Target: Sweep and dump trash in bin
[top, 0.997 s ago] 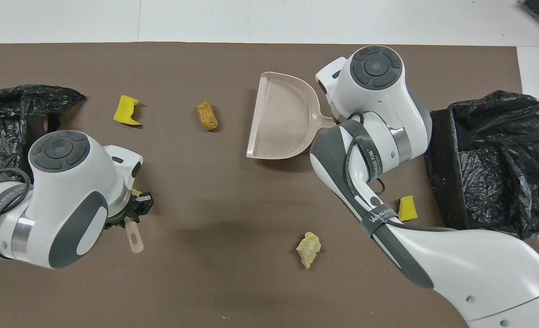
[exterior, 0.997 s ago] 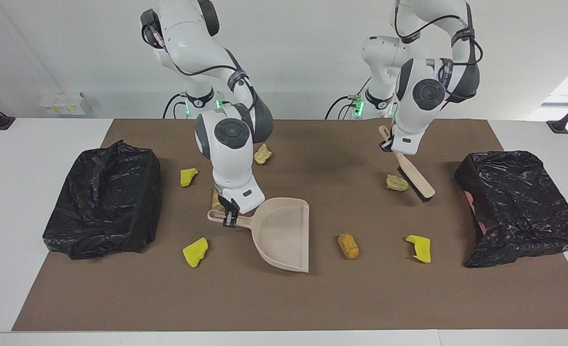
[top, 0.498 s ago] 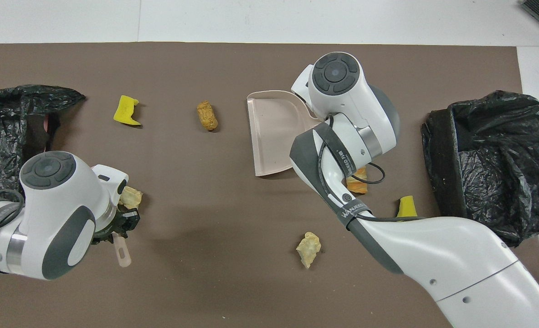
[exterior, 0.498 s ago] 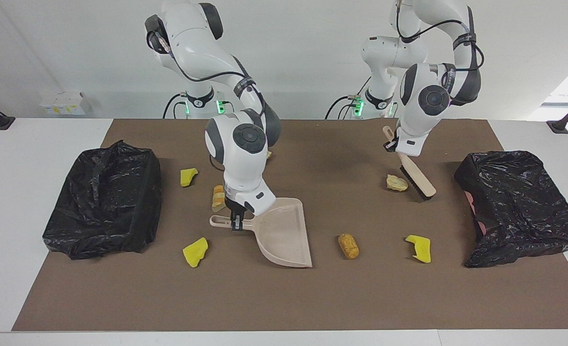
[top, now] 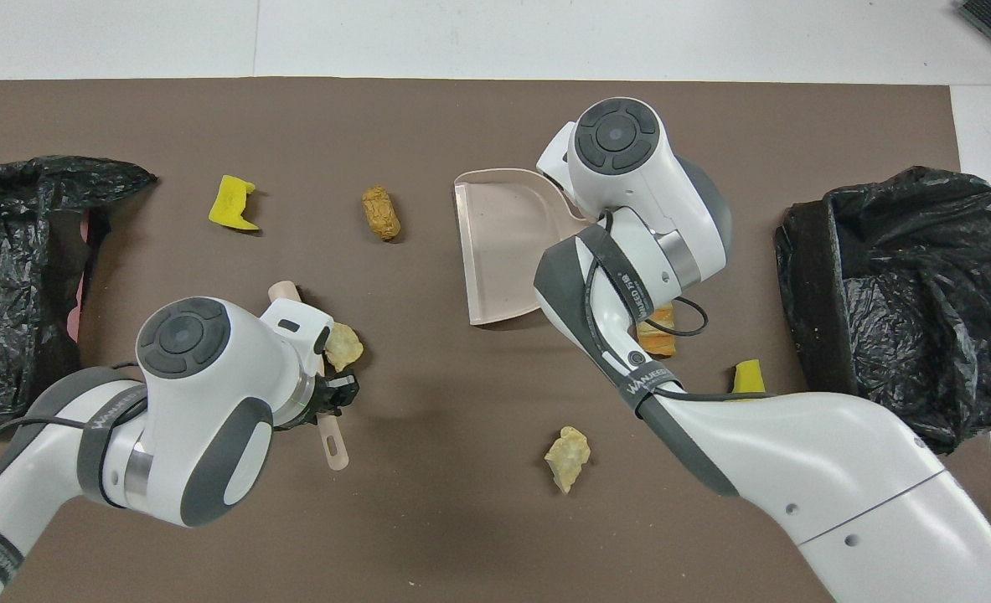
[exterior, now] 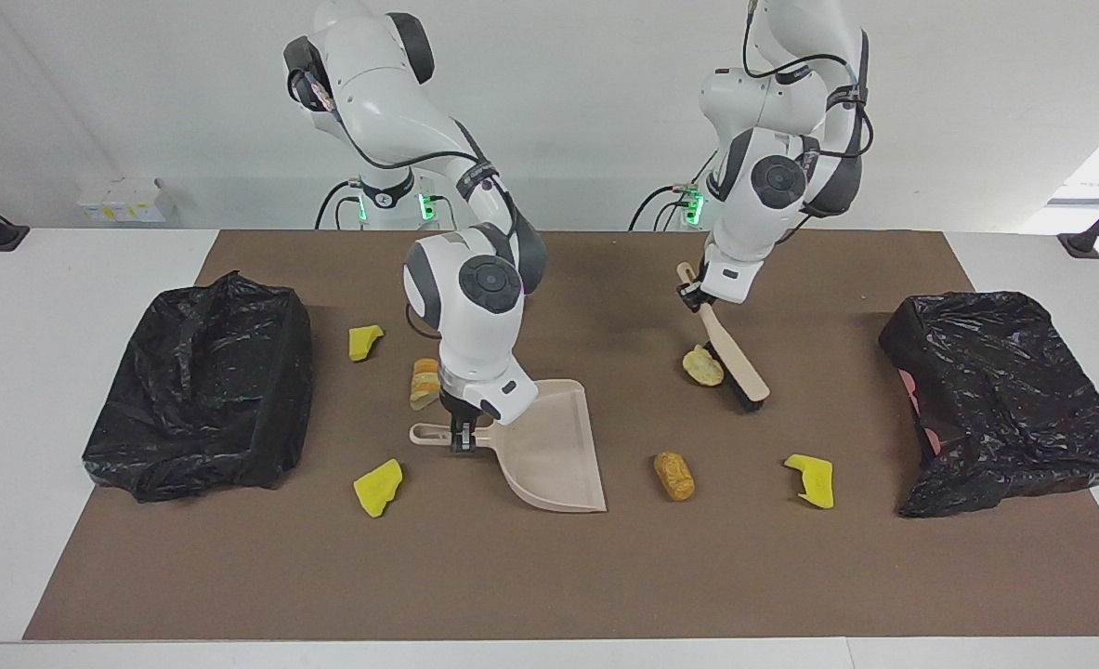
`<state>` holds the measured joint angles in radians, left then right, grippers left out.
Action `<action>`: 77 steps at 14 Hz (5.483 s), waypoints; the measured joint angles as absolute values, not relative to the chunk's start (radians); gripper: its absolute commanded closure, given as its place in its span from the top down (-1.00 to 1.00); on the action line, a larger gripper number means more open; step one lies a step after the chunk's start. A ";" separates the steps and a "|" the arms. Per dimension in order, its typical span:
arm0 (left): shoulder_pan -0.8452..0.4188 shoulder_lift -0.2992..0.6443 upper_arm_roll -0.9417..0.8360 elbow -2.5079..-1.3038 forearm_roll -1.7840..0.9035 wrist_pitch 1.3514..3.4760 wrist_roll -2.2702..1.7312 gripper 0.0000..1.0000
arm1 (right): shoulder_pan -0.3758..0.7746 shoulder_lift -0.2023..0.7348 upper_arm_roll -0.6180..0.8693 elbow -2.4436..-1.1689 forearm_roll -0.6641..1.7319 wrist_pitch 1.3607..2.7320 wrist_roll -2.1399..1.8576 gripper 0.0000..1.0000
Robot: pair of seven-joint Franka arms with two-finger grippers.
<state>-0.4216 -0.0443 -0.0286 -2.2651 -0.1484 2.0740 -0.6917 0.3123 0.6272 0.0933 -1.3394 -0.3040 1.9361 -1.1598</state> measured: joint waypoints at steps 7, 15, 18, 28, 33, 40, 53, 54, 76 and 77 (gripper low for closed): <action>-0.502 0.110 -0.034 -2.130 -0.225 2.177 -0.695 -1.00 | 0.307 0.637 0.093 -1.348 -0.303 1.961 -1.162 -1.00; -0.547 0.154 -0.132 -2.040 -0.305 2.283 -0.698 -1.00 | 0.305 0.637 0.093 -1.351 -0.303 1.965 -1.162 -1.00; -0.547 0.177 -0.149 -1.967 -0.308 2.305 -0.723 -1.00 | 0.303 0.637 0.093 -1.353 -0.303 1.966 -1.162 -1.00; -0.367 0.185 -0.114 -1.848 -0.148 2.056 -0.736 -1.00 | 0.297 0.637 0.094 -1.359 -0.302 1.971 -1.162 -1.00; -0.262 0.201 -0.100 -1.818 0.028 1.969 -0.730 -1.00 | 0.294 0.637 0.094 -1.362 -0.301 1.974 -1.162 -1.00; -0.043 0.219 -0.095 -1.817 0.077 1.974 -0.380 -1.00 | 0.293 0.637 0.094 -1.363 -0.301 1.974 -1.162 -1.00; -0.085 0.323 -0.125 -1.846 0.078 2.029 -0.032 -1.00 | 0.292 0.637 0.094 -1.366 -0.301 1.979 -1.162 -1.00; -0.117 0.321 -0.127 -1.847 0.075 2.017 -0.035 -1.00 | 0.292 0.637 0.094 -1.367 -0.301 1.980 -1.162 -1.00; -0.519 0.222 -0.103 -1.822 -0.264 2.109 -0.553 -1.00 | 0.285 0.636 0.095 -1.377 -0.301 1.993 -1.162 -1.00; -0.511 0.209 -0.101 -1.822 -0.264 2.093 -0.584 -1.00 | 0.285 0.636 0.095 -1.377 -0.301 1.994 -1.162 -1.00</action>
